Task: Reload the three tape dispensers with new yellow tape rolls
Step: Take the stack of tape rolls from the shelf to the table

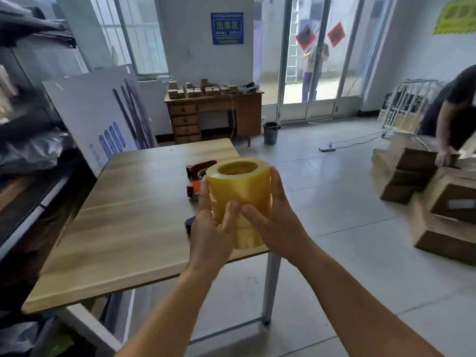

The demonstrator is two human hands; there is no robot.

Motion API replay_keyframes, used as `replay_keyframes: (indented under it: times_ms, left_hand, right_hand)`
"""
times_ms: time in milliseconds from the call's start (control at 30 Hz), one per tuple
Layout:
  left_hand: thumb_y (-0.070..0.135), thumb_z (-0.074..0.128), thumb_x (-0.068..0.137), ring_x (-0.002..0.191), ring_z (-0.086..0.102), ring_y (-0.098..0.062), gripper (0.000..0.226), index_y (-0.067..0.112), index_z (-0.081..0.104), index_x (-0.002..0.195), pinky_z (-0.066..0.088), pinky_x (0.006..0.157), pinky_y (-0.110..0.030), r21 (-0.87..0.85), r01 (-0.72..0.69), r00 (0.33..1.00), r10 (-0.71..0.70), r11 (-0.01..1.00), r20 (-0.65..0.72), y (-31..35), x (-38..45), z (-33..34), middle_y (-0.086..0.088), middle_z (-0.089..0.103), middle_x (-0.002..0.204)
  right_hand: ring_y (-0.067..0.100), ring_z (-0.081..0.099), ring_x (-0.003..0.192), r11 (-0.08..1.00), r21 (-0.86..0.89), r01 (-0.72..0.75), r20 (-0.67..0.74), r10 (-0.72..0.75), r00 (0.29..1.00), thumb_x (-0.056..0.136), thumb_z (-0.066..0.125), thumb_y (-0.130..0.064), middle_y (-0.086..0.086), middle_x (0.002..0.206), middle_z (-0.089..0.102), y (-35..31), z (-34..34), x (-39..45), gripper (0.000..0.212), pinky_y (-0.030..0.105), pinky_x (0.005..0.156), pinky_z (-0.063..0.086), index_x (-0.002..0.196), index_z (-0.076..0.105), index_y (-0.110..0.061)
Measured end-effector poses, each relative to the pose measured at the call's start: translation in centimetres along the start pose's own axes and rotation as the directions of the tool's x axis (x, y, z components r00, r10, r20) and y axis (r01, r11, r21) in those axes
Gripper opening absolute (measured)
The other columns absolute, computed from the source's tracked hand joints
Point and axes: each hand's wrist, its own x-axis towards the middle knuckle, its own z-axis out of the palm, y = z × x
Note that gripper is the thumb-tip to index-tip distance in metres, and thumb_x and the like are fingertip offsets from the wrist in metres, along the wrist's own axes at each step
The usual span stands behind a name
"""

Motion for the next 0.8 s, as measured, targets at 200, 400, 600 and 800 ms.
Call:
replay_keyframes:
  times_ms: [200,400,600,800]
  left_hand:
    - [0.05,0.055,0.088,0.11,0.057,-0.008,0.072,0.048,0.013,0.147,0.053,0.087,-0.031,-0.003,0.013,0.999,-0.013,1.0,-0.029,-1.3,4.5,9.7,0.012,0.053,0.128]
    - [0.039,0.055,0.092,0.111,0.056,-0.015,0.072,0.045,0.011,0.149,0.052,0.093,-0.042,0.023,0.081,0.995,-0.079,0.996,-0.065,-2.0,8.5,19.0,0.014,0.051,0.118]
    - [0.042,0.057,0.089,0.103,0.058,-0.013,0.075,0.044,0.013,0.149,0.054,0.09,-0.041,0.001,0.178,0.975,-0.176,0.984,-0.133,-4.1,12.3,23.9,0.024,0.052,0.106]
    - [0.047,0.059,0.079,0.098,0.059,-0.005,0.083,0.044,0.014,0.149,0.053,0.085,-0.036,-0.081,0.227,0.953,-0.239,0.97,-0.185,-6.9,17.5,26.6,0.028,0.052,0.105]
  right_hand:
    - [0.021,0.044,0.129,0.999,0.035,-0.001,0.037,0.0,0.999,0.07,0.053,-0.071,-0.008,0.149,0.031,6.3,-7.3,4.8,0.095,0.051,0.1,0.045,0.141,-0.007,-0.054]
    - [0.022,0.044,0.128,0.997,0.044,-0.056,0.124,0.051,0.991,0.068,0.051,-0.075,-0.008,0.149,0.029,12.3,-14.3,9.8,0.097,0.051,0.099,0.046,0.14,-0.01,-0.056]
    - [0.023,0.047,0.126,0.988,0.122,-0.093,0.211,0.065,0.975,0.064,0.057,-0.079,-0.007,0.145,0.035,17.3,-17.0,14.5,0.101,0.052,0.096,0.048,0.143,-0.002,-0.054]
    - [0.022,0.046,0.127,0.98,0.153,-0.127,0.306,0.076,0.949,0.062,0.058,-0.08,-0.008,0.146,0.036,21.6,-17.2,20.8,0.103,0.052,0.099,0.046,0.142,-0.001,-0.056]
